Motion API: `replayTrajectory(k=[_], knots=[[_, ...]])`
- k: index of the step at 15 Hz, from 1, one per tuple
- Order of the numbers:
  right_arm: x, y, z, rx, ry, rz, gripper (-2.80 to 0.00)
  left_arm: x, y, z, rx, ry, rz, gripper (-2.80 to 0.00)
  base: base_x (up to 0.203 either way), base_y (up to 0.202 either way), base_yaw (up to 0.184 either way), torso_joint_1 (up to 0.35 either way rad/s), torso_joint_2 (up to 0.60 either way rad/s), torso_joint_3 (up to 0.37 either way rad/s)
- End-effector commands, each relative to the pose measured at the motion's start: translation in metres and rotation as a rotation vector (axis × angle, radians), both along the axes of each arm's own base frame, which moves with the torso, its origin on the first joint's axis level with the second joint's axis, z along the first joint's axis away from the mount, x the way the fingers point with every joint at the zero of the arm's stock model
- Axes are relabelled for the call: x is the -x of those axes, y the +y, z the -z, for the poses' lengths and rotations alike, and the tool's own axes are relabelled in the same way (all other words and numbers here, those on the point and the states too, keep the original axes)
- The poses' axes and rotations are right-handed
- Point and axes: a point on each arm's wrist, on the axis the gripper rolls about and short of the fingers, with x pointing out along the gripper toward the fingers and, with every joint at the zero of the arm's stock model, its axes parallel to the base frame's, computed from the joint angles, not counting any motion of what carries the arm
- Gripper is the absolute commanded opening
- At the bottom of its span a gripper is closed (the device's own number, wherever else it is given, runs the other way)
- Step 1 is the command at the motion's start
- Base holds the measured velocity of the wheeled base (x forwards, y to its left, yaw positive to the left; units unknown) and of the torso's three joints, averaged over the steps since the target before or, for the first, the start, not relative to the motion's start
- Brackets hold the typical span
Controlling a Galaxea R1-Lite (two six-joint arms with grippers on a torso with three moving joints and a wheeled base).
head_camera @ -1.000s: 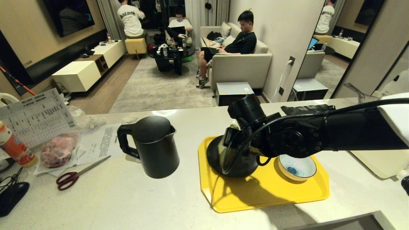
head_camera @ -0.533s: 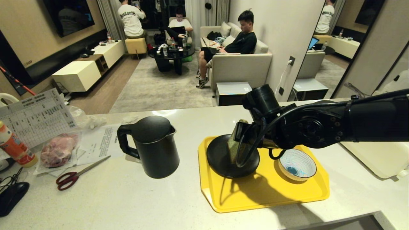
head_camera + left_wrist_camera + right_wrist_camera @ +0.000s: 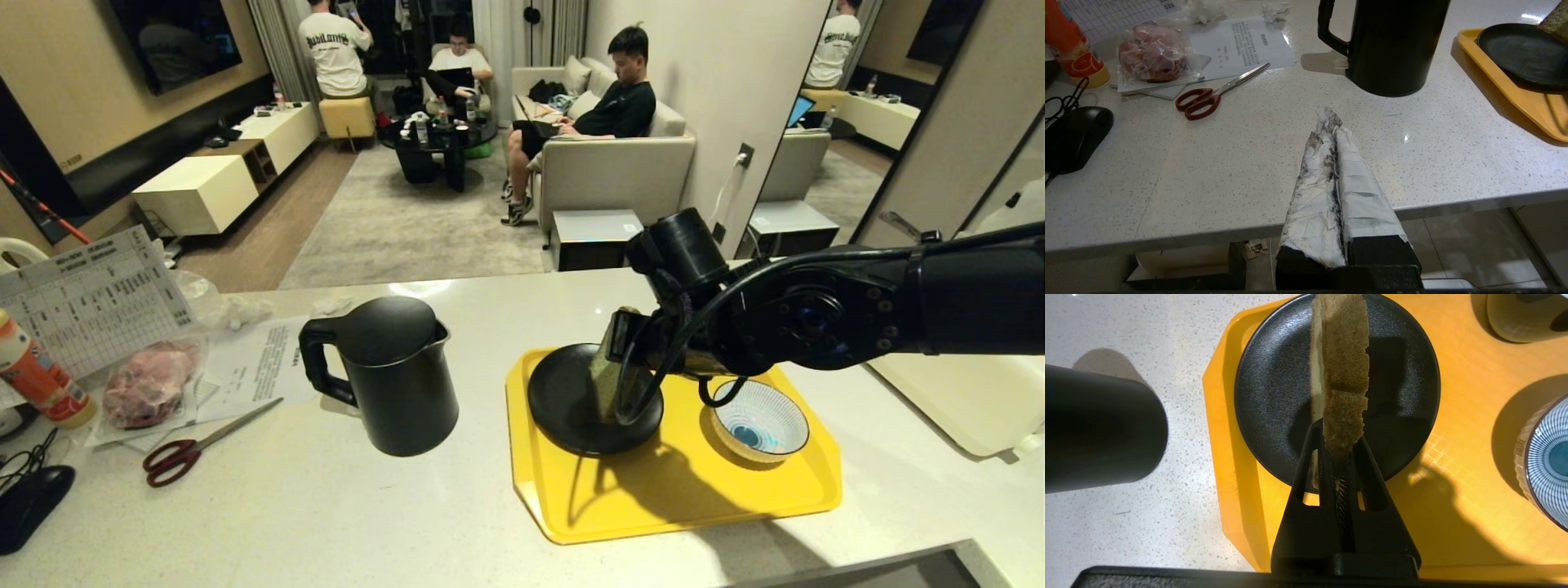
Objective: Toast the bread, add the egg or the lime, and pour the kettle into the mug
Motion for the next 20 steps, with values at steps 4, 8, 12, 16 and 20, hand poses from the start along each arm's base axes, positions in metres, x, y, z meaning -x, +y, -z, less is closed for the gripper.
replayTrajectory(k=[4,8,12,16,20], knots=[[-0.005,0.0,0.01,0.015,0.025,0.01,-2.8,0.0,0.0,0.0,-0.001,-0.003,0.0,-2.8,0.0,0.0,0.0,0.0,0.0,0.0],[-0.003,0.0,0.014,0.027,0.055,0.005,-2.8,0.0,0.0,0.0,-0.001,-0.003,0.0,-2.8,0.0,0.0,0.0,0.0,0.0,0.0],[0.006,-0.007,0.015,0.04,0.084,0.009,-2.8,0.0,0.0,0.0,-0.001,-0.003,0.0,-2.8,0.0,0.0,0.0,0.0,0.0,0.0],[0.02,-0.011,0.012,0.019,0.108,-0.028,-2.8,0.0,0.0,0.0,-0.001,-0.003,0.0,-2.8,0.0,0.0,0.0,0.0,0.0,0.0],[0.031,-0.002,0.004,-0.024,0.105,-0.078,-2.8,0.0,0.0,0.0,-0.001,-0.003,0.0,-2.8,0.0,0.0,0.0,0.0,0.0,0.0]])
